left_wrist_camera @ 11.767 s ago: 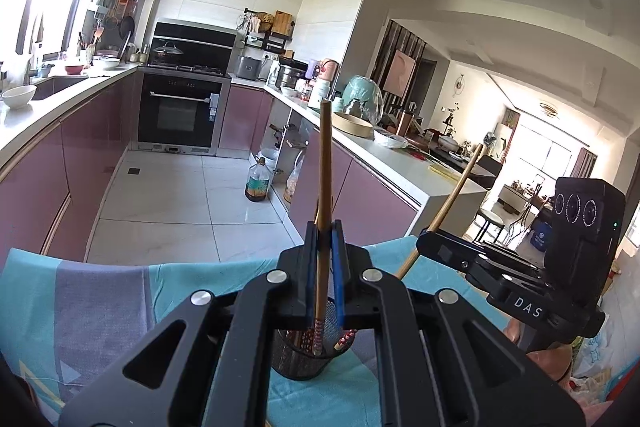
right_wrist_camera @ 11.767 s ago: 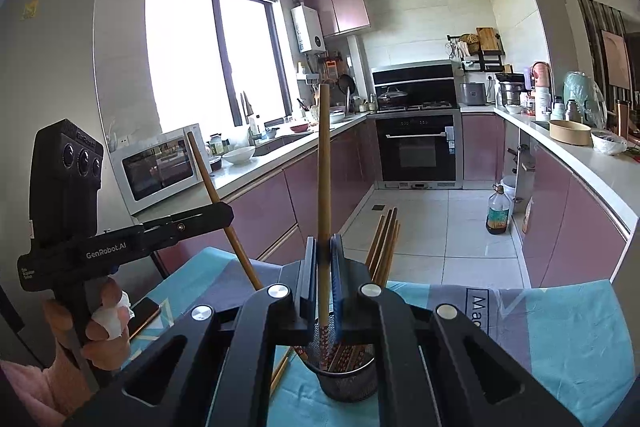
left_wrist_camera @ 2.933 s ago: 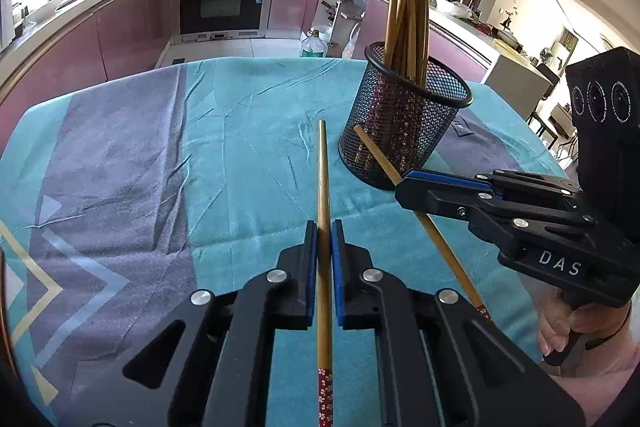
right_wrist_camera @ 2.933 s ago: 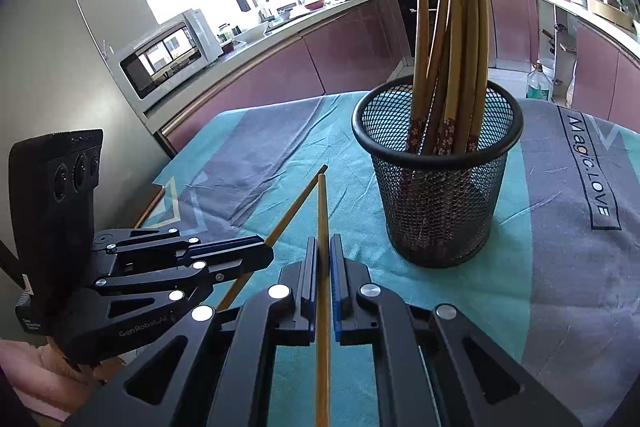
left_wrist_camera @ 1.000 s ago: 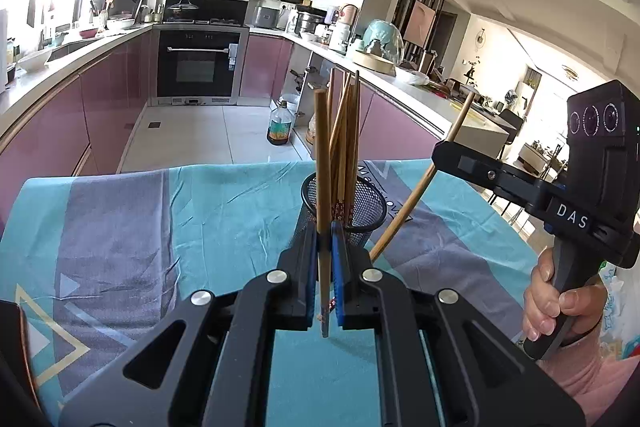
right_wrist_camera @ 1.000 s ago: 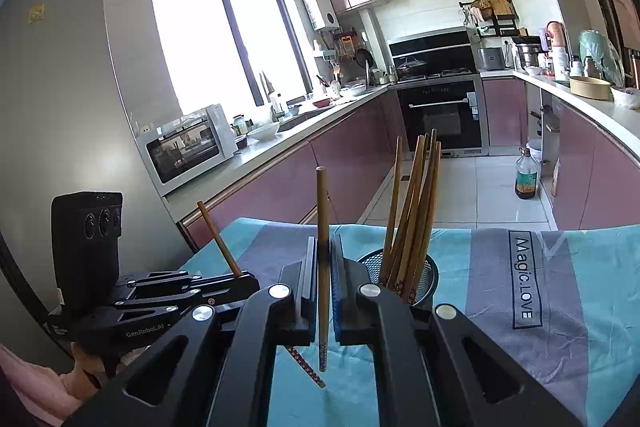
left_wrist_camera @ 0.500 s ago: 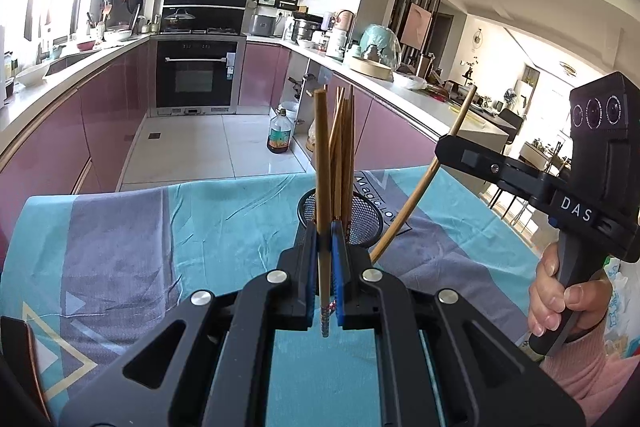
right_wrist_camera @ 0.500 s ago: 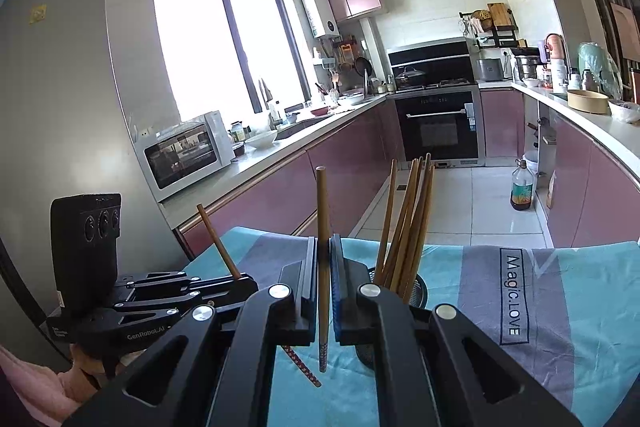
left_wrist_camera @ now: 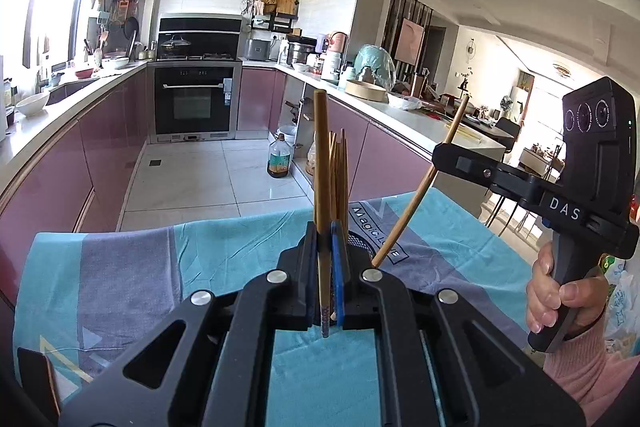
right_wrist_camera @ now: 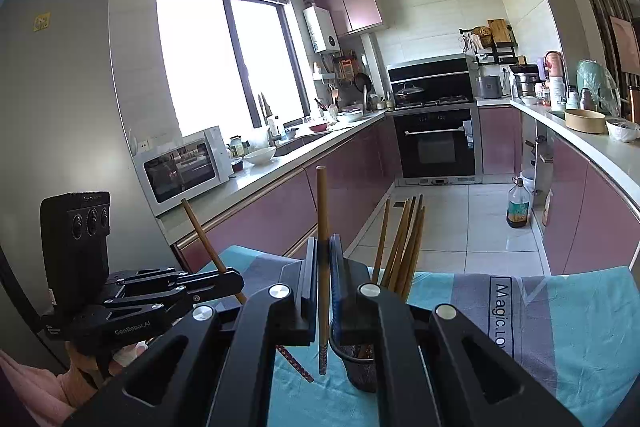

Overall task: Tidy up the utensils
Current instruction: 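Lower the upright chopstick into the black mesh cup with the left tool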

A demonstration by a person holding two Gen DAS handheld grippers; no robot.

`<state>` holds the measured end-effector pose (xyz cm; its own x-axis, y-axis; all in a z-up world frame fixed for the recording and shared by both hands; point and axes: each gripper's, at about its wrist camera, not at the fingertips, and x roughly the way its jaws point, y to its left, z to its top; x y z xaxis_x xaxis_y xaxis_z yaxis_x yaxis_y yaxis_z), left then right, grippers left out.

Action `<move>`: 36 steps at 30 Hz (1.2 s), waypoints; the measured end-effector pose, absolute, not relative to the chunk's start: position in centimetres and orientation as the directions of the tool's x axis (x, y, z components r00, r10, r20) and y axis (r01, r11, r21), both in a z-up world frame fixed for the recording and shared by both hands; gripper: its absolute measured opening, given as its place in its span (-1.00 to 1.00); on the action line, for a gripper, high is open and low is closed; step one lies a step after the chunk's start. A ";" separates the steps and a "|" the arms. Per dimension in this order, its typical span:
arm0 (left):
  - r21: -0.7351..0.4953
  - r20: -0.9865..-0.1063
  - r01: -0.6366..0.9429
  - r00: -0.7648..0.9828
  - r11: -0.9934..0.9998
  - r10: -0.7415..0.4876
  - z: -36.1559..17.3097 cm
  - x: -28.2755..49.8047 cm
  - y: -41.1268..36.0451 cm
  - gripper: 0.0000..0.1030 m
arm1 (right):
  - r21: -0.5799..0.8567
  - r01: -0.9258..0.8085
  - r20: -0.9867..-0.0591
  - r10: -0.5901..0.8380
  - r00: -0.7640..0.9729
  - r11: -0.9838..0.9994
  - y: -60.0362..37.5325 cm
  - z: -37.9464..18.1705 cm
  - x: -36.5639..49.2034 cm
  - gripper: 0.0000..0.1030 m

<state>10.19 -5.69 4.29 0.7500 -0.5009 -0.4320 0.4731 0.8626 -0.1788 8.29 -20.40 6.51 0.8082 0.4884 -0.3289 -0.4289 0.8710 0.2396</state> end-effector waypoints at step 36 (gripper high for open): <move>-0.145 -0.374 0.497 0.773 0.855 -0.513 7.8 8.8 -5.3 -0.86 | 0.234 -0.374 -0.304 0.433 0.848 0.897 -21.2 7.8 11.5 -0.91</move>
<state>8.85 -5.26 7.82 0.7728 -0.5128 -0.3739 0.4974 0.8553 -0.1449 11.51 -21.15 7.83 0.8484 0.4331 -0.3044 -0.3742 0.8974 0.2337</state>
